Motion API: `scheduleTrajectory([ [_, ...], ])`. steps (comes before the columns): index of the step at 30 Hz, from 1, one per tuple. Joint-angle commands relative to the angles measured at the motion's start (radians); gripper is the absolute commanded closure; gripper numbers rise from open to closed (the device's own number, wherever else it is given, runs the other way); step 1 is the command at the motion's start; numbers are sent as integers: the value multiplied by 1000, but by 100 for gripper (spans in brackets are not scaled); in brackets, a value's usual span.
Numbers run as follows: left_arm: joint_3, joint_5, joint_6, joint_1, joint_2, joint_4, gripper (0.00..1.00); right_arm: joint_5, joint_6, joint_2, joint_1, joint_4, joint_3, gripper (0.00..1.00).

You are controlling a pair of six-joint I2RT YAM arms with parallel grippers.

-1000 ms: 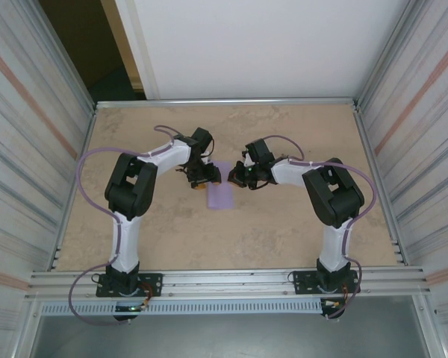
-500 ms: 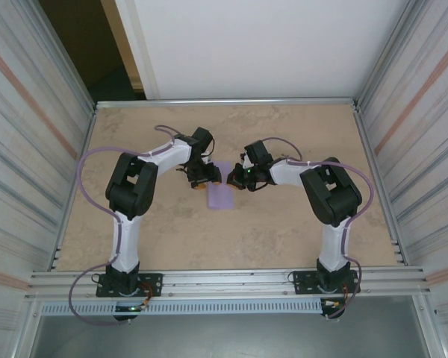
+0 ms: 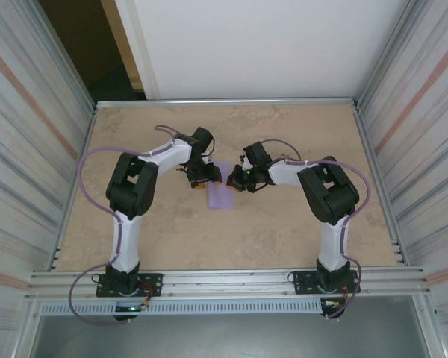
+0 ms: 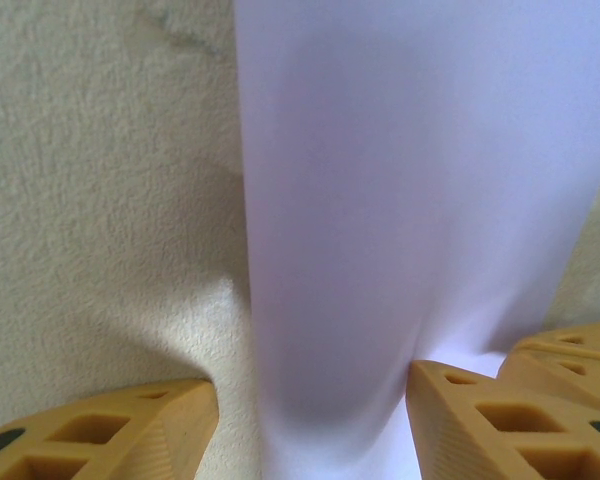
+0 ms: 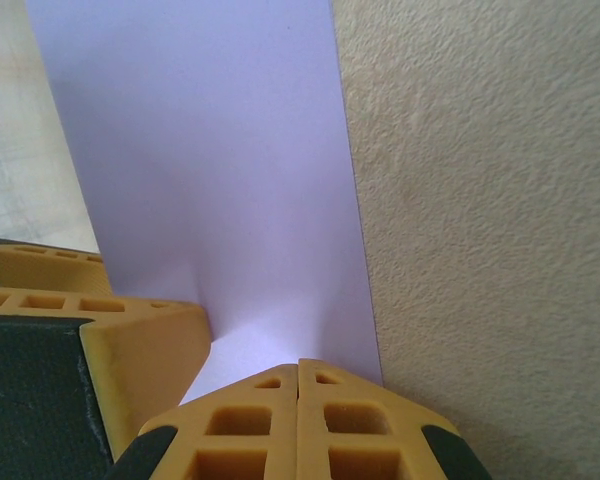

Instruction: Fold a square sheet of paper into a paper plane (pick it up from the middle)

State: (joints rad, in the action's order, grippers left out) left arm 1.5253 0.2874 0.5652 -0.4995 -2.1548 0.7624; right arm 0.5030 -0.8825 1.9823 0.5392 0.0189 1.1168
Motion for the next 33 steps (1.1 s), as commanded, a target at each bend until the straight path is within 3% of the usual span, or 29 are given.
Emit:
scheduleTrajectory([
  [1, -127, -20, 4, -57, -275, 12, 42, 17, 6, 32, 10, 42, 22, 97],
  [14, -129, 17, 7, -56, -221, 23, 41, -45, 26, 74, 11, 144, 2, 100],
  [26, -99, 86, 46, -39, 111, 14, 34, -58, 32, 45, 14, 178, -62, 100],
  [33, -277, 178, 93, -26, 292, -172, 32, -74, -11, -46, 50, 173, -133, 100],
])
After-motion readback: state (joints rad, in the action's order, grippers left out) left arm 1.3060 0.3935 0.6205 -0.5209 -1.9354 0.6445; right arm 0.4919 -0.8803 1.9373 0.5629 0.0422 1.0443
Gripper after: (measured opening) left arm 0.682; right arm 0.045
